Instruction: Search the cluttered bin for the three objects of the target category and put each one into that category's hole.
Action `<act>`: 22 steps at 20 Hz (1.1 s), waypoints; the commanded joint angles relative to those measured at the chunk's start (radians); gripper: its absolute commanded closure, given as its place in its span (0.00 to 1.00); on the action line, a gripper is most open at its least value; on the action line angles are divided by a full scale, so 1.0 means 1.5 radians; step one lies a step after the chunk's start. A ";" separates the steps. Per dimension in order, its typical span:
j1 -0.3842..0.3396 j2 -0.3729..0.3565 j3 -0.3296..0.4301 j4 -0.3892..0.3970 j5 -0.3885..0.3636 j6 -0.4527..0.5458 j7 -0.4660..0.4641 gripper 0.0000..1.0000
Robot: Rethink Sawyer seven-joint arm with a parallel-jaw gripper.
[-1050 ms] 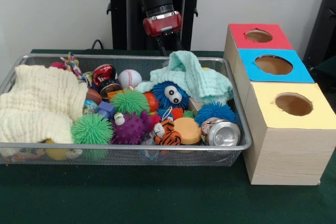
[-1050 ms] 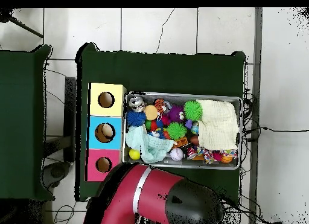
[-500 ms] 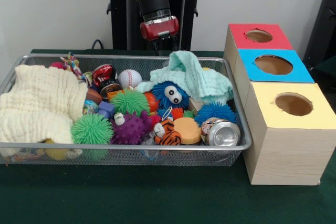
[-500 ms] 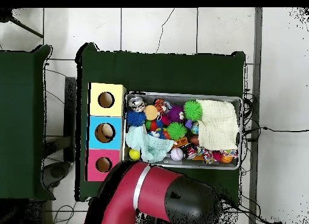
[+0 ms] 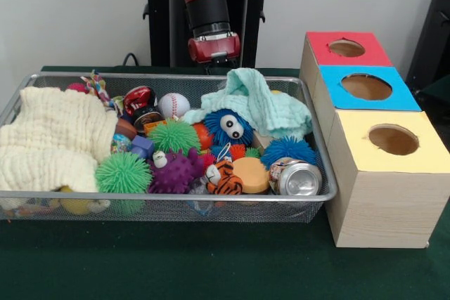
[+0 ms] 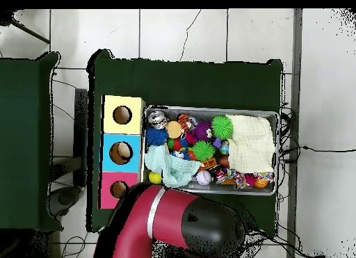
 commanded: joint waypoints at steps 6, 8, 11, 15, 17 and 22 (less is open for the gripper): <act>0.028 0.096 0.051 -0.070 0.064 -0.058 0.014 0.00; 0.030 0.101 0.047 -0.071 0.066 -0.065 0.016 0.00; 0.033 0.105 0.043 -0.074 0.068 -0.066 0.021 0.00; 0.039 0.100 0.039 -0.073 0.068 -0.057 0.028 0.00; 0.042 0.094 0.039 -0.073 0.069 -0.051 0.032 0.00; 0.045 0.093 0.036 -0.069 0.085 -0.048 0.031 0.00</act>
